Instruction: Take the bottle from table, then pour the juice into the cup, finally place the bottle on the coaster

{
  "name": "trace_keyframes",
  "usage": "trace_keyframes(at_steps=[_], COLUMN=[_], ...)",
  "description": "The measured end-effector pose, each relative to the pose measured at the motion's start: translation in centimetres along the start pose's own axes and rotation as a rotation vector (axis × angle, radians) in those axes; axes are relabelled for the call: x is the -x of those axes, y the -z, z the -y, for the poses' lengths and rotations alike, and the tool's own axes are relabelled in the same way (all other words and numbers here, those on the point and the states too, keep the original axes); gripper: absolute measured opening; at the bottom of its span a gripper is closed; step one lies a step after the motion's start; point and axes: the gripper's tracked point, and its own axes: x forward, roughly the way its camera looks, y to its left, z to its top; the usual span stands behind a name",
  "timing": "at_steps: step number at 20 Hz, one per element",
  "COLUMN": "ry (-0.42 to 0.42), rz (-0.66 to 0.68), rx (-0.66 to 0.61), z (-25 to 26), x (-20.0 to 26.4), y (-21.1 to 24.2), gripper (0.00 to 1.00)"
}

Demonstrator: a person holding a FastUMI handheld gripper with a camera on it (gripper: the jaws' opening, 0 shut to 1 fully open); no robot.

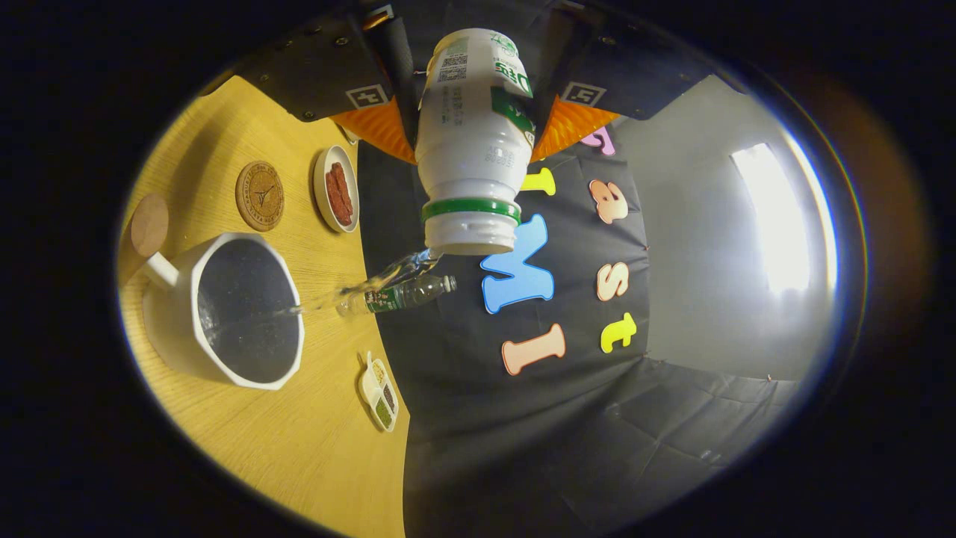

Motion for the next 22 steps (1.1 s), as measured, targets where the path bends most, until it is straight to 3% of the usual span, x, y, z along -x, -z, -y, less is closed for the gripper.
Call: trace_keyframes(at_steps=[22], ry=[0.015], rz=[0.001], rx=[-0.027], z=[0.13], x=[0.31], y=[-0.40], gripper=[0.69])
